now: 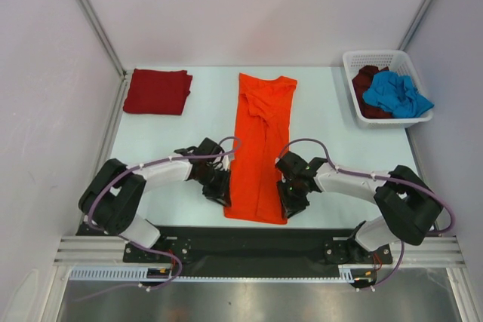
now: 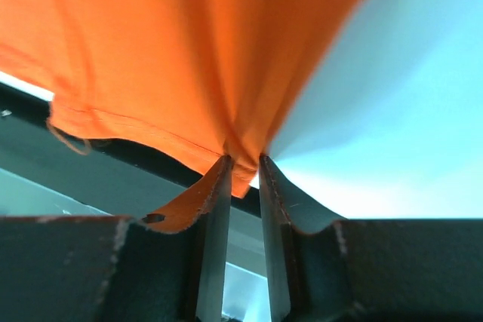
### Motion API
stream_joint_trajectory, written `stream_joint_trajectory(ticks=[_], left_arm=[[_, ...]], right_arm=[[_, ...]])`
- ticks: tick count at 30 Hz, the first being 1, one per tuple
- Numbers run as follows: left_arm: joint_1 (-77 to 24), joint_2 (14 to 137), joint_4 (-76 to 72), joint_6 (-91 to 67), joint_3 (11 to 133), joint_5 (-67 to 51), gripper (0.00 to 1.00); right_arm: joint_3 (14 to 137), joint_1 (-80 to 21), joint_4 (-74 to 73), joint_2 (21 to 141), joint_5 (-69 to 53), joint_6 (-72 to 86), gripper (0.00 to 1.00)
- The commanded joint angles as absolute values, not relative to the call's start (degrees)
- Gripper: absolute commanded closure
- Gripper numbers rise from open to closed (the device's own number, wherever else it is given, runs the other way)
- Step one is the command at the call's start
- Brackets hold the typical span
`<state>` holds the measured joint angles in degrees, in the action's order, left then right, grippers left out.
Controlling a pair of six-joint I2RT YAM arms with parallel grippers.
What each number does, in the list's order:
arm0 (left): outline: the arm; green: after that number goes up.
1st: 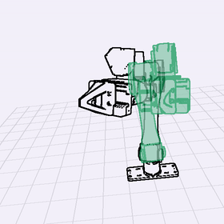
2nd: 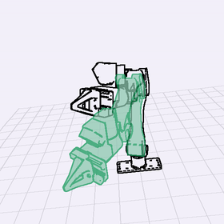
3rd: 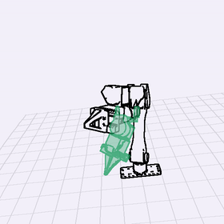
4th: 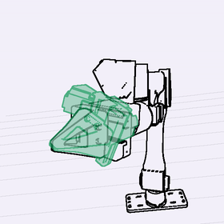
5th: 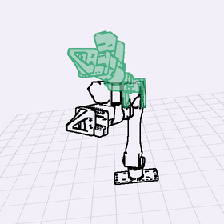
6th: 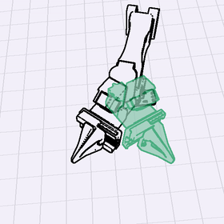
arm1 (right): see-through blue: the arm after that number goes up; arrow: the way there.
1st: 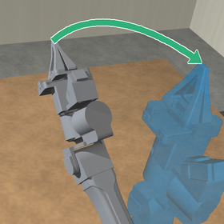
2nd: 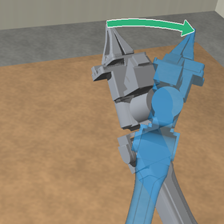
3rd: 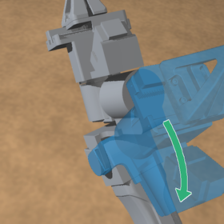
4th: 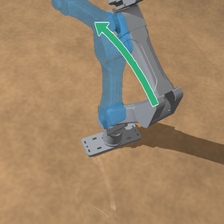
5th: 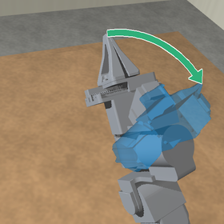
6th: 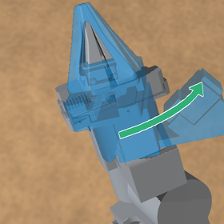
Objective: Fold and stack the t-shirts
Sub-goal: Fold the tshirt
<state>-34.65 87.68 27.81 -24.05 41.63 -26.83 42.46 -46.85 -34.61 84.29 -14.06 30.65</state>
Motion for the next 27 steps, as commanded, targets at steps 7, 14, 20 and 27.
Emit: stream_joint_trajectory(ticks=[7,14,20,27], left_arm=[[-35.94,78.23,36.56,-29.96,45.53,-20.84,0.66],[-36.74,77.26,36.21,-35.85,42.98,-17.85,0.62],[-37.62,79.01,39.55,-38.93,44.03,-12.75,0.63],[-39.11,83.40,39.11,-39.73,45.53,-13.53,0.66]], right_arm=[[45.97,-48.16,-41.22,78.67,-9.40,36.64,0.68],[45.44,-48.34,-40.69,77.08,-11.07,39.55,0.56],[45.44,-48.51,-39.82,77.69,-12.22,42.97,0.52],[46.14,-50.01,-41.04,80.42,-11.43,44.12,0.56]])
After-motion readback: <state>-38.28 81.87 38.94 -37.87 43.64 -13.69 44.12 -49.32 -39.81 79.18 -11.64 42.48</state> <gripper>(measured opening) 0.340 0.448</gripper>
